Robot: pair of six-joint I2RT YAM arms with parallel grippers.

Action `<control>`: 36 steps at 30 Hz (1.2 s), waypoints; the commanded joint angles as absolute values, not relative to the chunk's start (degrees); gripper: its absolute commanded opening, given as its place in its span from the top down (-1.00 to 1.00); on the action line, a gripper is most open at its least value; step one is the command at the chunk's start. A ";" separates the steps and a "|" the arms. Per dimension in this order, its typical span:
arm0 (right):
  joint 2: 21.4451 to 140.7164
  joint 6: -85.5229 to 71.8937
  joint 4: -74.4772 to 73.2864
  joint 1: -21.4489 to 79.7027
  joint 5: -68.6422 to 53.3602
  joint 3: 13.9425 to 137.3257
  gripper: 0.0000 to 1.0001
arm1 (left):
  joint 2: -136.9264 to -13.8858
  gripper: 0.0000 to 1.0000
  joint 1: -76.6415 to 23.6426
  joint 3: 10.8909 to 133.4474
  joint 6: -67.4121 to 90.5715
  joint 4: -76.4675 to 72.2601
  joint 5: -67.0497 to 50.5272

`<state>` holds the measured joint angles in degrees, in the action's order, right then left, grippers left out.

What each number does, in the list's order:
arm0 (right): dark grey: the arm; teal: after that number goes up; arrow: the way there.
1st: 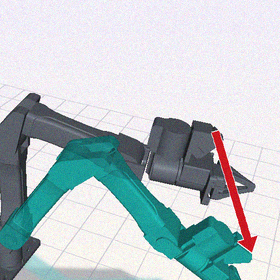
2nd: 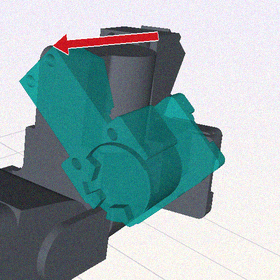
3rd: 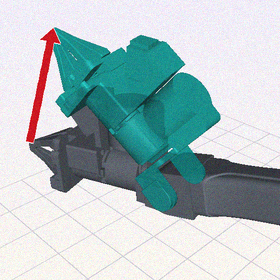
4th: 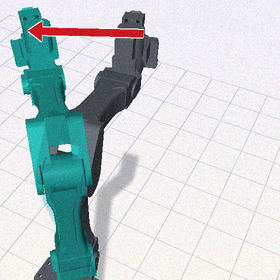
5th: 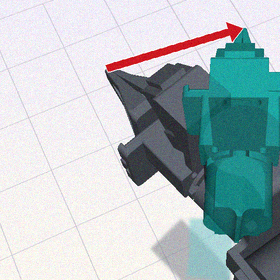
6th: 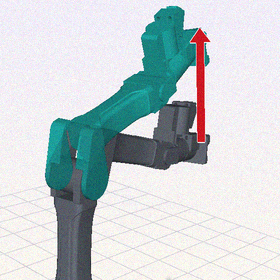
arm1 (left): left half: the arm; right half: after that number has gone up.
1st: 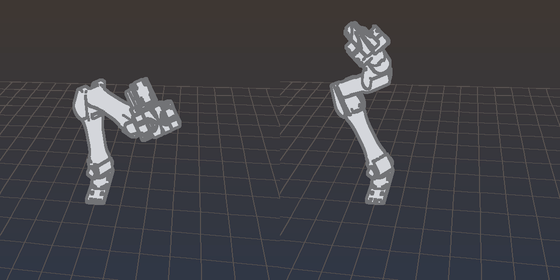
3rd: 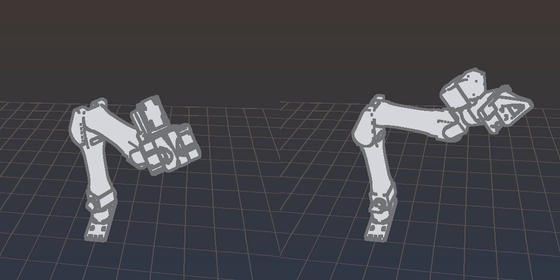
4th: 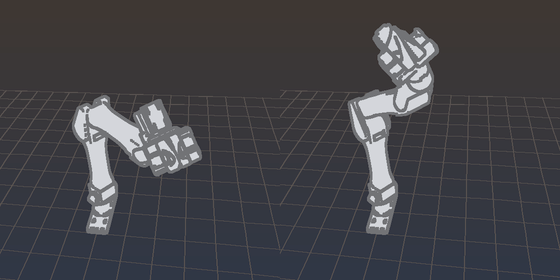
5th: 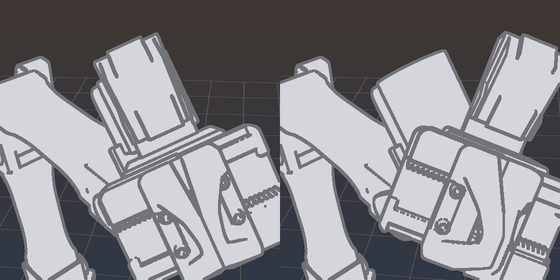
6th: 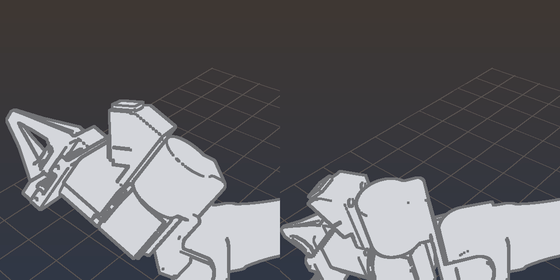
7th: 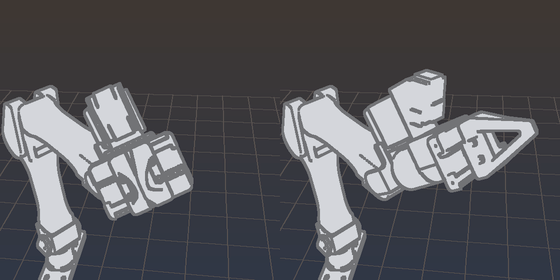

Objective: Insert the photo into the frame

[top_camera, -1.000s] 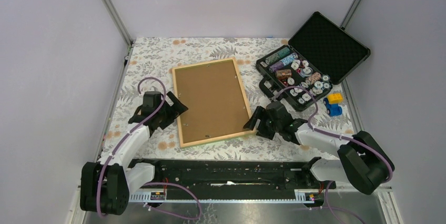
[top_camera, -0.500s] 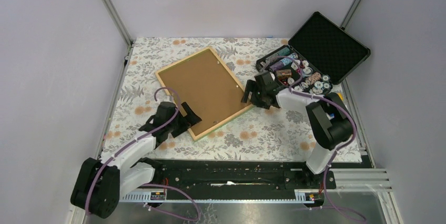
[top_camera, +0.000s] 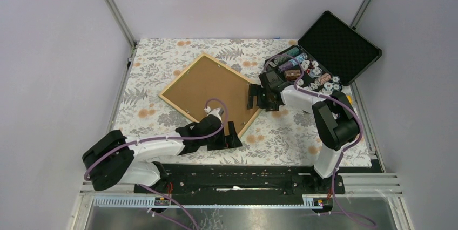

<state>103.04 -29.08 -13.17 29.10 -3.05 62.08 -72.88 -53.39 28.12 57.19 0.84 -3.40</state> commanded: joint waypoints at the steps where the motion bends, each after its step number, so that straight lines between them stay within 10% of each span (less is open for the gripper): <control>1: 100.11 -28.53 -19.72 29.42 -4.75 61.74 -0.99 | -74.06 -0.98 -55.41 31.09 53.47 -9.78 -2.99; 19: 105.74 -32.38 -14.98 32.83 1.01 66.23 -0.85 | -58.46 -0.97 -54.64 26.40 46.35 -1.98 22.43; 29: 118.65 -12.35 -25.60 32.72 -2.74 84.06 -0.24 | -55.84 -0.97 -45.89 23.02 42.65 -8.81 18.30; 36: 120.12 -4.59 -28.21 32.77 -0.99 86.88 -0.19 | -59.48 -0.97 -44.61 21.80 42.45 -13.71 16.34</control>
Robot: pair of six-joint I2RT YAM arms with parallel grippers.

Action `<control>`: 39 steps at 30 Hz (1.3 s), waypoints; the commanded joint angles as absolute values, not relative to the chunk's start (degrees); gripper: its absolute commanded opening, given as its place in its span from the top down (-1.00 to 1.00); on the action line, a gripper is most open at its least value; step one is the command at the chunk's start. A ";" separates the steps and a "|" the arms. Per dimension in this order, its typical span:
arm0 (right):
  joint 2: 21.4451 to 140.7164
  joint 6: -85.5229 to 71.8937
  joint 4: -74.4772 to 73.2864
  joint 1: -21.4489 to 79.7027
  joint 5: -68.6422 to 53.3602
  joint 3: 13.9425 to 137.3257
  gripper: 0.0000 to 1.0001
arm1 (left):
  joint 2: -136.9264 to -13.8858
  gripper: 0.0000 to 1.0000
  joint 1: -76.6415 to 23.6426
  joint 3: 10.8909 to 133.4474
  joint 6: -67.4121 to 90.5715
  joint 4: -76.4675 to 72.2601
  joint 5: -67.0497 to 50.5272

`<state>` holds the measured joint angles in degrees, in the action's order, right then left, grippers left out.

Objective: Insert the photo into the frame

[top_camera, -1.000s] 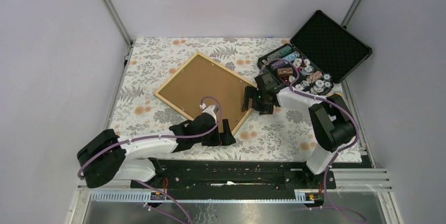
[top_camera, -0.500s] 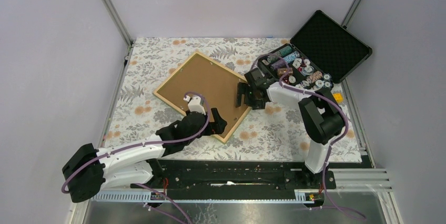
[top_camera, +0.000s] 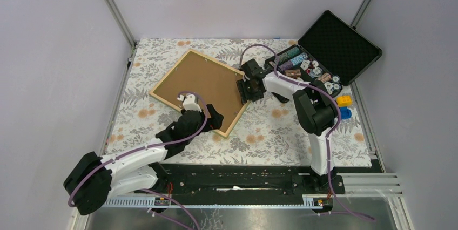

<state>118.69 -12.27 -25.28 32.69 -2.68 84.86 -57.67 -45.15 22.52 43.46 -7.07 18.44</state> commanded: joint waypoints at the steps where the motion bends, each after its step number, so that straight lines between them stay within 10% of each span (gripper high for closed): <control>1: 119.96 -3.38 -28.17 32.75 -1.02 86.70 -0.19 | -59.98 -0.97 -44.49 21.80 42.45 -14.17 16.09; 15: 116.94 7.02 -23.09 32.67 -9.95 83.29 0.00 | -58.14 -0.97 -44.16 19.43 41.84 -17.63 14.57; 24: 115.62 -18.75 -31.95 32.77 3.61 89.68 -0.85 | -59.36 -0.97 -44.21 19.76 41.91 -18.23 13.99; 39: 110.17 -31.72 -26.08 36.27 -5.61 77.00 -0.47 | -59.16 -0.97 -44.20 19.12 41.66 -19.69 13.00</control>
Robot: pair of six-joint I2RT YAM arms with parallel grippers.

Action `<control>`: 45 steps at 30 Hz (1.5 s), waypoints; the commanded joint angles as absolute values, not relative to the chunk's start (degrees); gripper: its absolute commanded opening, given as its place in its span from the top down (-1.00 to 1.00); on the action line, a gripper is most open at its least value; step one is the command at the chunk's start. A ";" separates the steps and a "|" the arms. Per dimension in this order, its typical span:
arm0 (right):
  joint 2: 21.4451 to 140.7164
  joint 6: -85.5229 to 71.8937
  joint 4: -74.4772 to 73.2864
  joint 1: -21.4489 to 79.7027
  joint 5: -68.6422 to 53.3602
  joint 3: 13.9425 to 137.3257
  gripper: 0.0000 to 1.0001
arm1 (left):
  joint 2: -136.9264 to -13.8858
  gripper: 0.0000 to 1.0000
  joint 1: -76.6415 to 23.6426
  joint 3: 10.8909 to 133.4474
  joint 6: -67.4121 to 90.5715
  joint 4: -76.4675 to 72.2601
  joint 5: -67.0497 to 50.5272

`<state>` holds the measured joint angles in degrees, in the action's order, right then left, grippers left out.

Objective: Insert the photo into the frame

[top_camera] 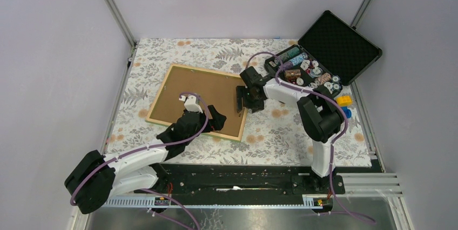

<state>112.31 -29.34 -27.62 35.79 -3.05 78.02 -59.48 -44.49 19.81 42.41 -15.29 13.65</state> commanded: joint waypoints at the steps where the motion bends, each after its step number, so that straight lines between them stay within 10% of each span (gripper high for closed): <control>1: 110.29 -31.55 -26.02 36.53 -5.45 76.69 -0.43 | -59.03 -0.97 -44.20 19.03 41.65 -19.77 13.00; 22: 113.38 -23.64 -29.44 37.81 -2.10 77.10 -0.33 | -59.10 -0.97 -44.21 19.00 41.48 -19.95 12.63; 38: 114.84 -16.39 -29.95 37.59 1.54 79.37 0.39 | -58.38 -0.97 -44.20 18.48 41.32 -20.21 12.56; 45: 113.49 -16.34 -30.46 37.52 0.17 81.06 0.08 | -57.99 -0.97 -44.21 18.28 41.18 -20.24 12.56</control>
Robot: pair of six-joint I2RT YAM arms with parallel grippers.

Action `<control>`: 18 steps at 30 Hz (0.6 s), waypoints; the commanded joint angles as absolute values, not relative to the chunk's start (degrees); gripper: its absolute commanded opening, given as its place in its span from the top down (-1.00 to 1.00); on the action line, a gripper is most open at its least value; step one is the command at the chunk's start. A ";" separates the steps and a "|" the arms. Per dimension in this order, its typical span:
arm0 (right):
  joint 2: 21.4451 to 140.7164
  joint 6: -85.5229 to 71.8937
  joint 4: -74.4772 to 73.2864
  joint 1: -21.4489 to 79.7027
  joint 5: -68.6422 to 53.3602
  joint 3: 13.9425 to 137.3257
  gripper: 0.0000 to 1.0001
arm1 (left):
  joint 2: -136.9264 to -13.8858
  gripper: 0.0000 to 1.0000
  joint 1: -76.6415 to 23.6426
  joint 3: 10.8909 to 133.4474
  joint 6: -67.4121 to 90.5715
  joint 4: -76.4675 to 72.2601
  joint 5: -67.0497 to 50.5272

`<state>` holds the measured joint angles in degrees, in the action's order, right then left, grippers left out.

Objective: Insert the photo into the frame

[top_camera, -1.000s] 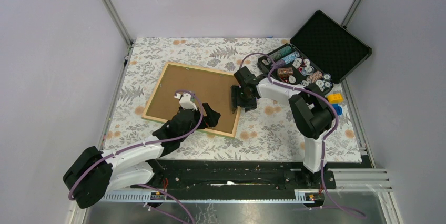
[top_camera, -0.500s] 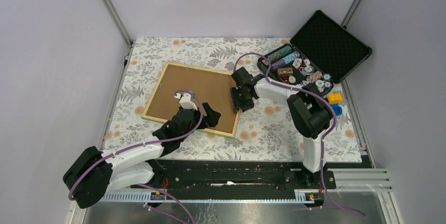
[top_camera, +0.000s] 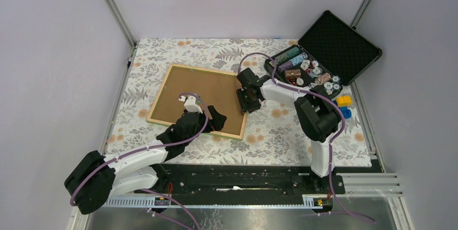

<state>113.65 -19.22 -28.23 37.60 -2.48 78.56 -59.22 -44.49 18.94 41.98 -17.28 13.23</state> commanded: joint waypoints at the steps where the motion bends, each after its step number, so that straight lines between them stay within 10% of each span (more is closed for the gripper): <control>1: 113.18 -16.47 -30.76 37.45 -0.53 81.38 -0.06 | -58.08 -0.98 -44.14 18.37 41.14 -20.17 12.50; 8: 109.30 -18.98 -29.47 37.50 -2.85 78.57 -0.58 | -58.91 -0.97 -44.15 19.04 40.87 -19.62 11.87; 18: 105.98 -21.05 -23.80 39.59 -6.27 68.22 -0.28 | -62.40 -0.97 -43.81 22.19 41.82 -15.78 12.27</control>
